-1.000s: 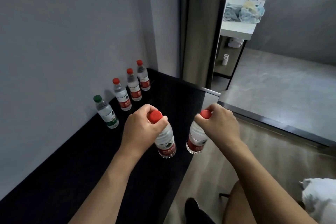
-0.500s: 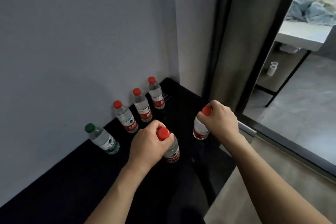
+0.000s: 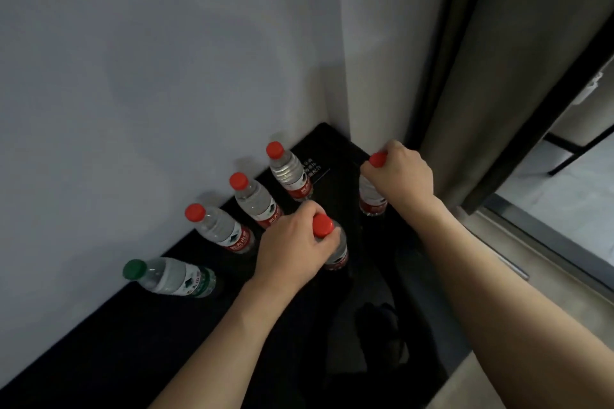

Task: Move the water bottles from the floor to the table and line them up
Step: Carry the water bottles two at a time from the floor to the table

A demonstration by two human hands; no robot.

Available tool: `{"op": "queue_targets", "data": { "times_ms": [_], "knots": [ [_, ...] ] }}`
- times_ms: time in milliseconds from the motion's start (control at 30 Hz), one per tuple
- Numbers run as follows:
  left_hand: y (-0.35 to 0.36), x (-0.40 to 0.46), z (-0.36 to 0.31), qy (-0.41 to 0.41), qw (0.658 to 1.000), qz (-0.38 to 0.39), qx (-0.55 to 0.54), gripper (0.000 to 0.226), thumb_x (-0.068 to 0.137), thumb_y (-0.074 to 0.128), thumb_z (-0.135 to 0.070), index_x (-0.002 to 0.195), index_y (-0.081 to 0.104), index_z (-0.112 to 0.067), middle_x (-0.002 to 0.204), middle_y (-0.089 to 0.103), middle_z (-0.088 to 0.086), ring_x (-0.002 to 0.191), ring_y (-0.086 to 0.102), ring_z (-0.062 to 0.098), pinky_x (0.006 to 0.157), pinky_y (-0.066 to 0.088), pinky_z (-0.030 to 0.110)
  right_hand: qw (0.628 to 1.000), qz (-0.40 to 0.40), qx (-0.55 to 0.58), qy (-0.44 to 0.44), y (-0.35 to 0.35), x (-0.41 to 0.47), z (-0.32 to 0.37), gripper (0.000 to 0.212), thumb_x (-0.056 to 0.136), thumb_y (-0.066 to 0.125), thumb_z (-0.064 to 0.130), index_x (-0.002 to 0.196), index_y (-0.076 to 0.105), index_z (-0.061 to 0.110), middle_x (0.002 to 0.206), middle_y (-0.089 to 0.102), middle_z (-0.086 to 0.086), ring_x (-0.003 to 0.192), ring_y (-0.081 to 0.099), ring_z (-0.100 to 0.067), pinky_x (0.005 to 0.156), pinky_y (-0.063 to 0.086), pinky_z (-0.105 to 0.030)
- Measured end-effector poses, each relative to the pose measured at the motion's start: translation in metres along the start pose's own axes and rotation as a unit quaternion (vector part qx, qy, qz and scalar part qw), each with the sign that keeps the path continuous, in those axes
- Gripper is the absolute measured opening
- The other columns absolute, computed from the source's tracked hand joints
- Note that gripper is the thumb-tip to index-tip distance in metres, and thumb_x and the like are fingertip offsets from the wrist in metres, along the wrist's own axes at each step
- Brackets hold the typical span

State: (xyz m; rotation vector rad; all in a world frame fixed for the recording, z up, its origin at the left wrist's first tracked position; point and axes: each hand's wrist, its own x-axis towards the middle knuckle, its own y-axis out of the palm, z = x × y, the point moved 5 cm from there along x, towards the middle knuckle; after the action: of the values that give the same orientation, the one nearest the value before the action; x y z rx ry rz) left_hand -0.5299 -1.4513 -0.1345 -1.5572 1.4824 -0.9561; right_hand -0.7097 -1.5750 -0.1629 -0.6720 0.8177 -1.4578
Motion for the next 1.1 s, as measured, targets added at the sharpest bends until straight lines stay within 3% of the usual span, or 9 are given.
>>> {"op": "queue_targets", "data": {
  "times_ms": [133, 400, 533, 633, 767, 833, 900, 1000, 1100],
  "knots": [
    [0.021, 0.016, -0.004, 0.004, 0.999, 0.010, 0.035, 0.022, 0.087, 0.062, -0.050, 0.092, 0.049, -0.033, 0.061, 0.050, -0.014, 0.051, 0.045, -0.006, 0.045, 0.022, 0.012, 1.000, 0.024, 0.002, -0.003, 0.006, 0.017, 0.002, 0.039, 0.082, 0.061, 0.046, 0.107, 0.052, 0.017, 0.093, 0.062, -0.004, 0.081, 0.060, -0.025, 0.068, 0.050, -0.038],
    [0.036, 0.037, -0.016, 0.014, 0.999, 0.007, 0.043, 0.020, 0.089, 0.059, -0.044, 0.089, 0.048, -0.028, 0.060, 0.051, -0.011, 0.049, 0.049, 0.000, 0.043, 0.024, 0.013, 1.000, 0.008, 0.014, -0.016, 0.015, 0.021, 0.002, 0.032, 0.085, 0.059, 0.043, 0.102, 0.050, 0.017, 0.086, 0.062, -0.004, 0.076, 0.062, -0.026, 0.070, 0.054, -0.045],
    [0.035, 0.035, -0.013, -0.002, 0.997, 0.018, 0.070, 0.025, 0.089, 0.061, -0.045, 0.090, 0.043, -0.028, 0.061, 0.047, -0.012, 0.048, 0.042, 0.001, 0.043, 0.021, 0.015, 1.000, 0.006, -0.003, -0.021, 0.012, 0.017, 0.001, 0.032, 0.086, 0.057, 0.042, 0.104, 0.050, 0.016, 0.085, 0.062, -0.005, 0.076, 0.062, -0.026, 0.069, 0.054, -0.043],
    [0.032, 0.030, -0.011, 0.008, 0.996, 0.032, 0.081, 0.035, 0.087, 0.060, -0.056, 0.099, 0.045, -0.027, 0.075, 0.054, -0.012, 0.061, 0.053, 0.007, 0.046, 0.028, 0.019, 1.000, 0.020, -0.014, -0.006, 0.011, 0.011, 0.001, 0.039, 0.085, 0.056, 0.042, 0.111, 0.044, 0.015, 0.090, 0.063, -0.007, 0.078, 0.063, -0.030, 0.070, 0.053, -0.041],
    [0.016, 0.015, -0.006, 0.026, 0.994, -0.011, 0.110, 0.044, 0.091, 0.047, -0.063, 0.110, 0.050, -0.023, 0.092, 0.062, -0.005, 0.078, 0.060, 0.014, 0.055, 0.036, 0.024, 0.999, 0.000, -0.031, -0.010, -0.001, -0.004, 0.008, 0.051, 0.086, 0.053, 0.043, 0.125, 0.034, 0.017, 0.092, 0.064, -0.008, 0.074, 0.062, -0.027, 0.064, 0.049, -0.037],
    [0.002, 0.001, 0.001, 0.013, 0.992, -0.042, 0.115, 0.042, 0.096, 0.045, -0.055, 0.117, 0.053, -0.020, 0.096, 0.064, -0.003, 0.083, 0.061, 0.014, 0.060, 0.037, 0.022, 0.997, -0.045, -0.033, -0.044, -0.010, -0.015, 0.020, 0.053, 0.087, 0.054, 0.041, 0.130, 0.034, 0.017, 0.096, 0.064, -0.009, 0.072, 0.059, -0.026, 0.058, 0.041, -0.032],
    [-0.011, -0.012, 0.011, -0.010, 0.991, -0.067, 0.119, 0.038, 0.098, 0.044, -0.046, 0.121, 0.054, -0.017, 0.101, 0.065, 0.001, 0.087, 0.062, 0.017, 0.064, 0.040, 0.023, 0.992, -0.077, -0.014, -0.096, -0.018, -0.026, 0.039, 0.056, 0.088, 0.055, 0.040, 0.135, 0.034, 0.017, 0.108, 0.062, -0.011, 0.082, 0.063, -0.027, 0.059, 0.039, -0.030],
    [-0.036, -0.037, 0.030, -0.054, 0.985, -0.111, 0.122, 0.035, 0.099, 0.044, -0.035, 0.124, 0.053, -0.013, 0.114, 0.061, 0.006, 0.096, 0.061, 0.022, 0.072, 0.048, 0.030, 0.976, -0.074, 0.006, -0.206, -0.019, -0.050, 0.082, 0.057, 0.089, 0.057, 0.036, 0.137, 0.036, 0.015, 0.124, 0.055, -0.009, 0.098, 0.061, -0.025, 0.067, 0.042, -0.029],
    [-0.062, -0.067, 0.051, -0.102, 0.975, -0.158, 0.115, 0.039, 0.098, 0.048, -0.026, 0.132, 0.051, -0.007, 0.135, 0.054, 0.014, 0.116, 0.055, 0.031, 0.093, 0.050, 0.043, 0.957, -0.059, 0.011, -0.285, -0.013, -0.083, 0.122, 0.052, 0.087, 0.059, 0.030, 0.134, 0.042, 0.013, 0.126, 0.052, -0.008, 0.104, 0.057, -0.025, 0.078, 0.043, -0.028]
  ]
}}
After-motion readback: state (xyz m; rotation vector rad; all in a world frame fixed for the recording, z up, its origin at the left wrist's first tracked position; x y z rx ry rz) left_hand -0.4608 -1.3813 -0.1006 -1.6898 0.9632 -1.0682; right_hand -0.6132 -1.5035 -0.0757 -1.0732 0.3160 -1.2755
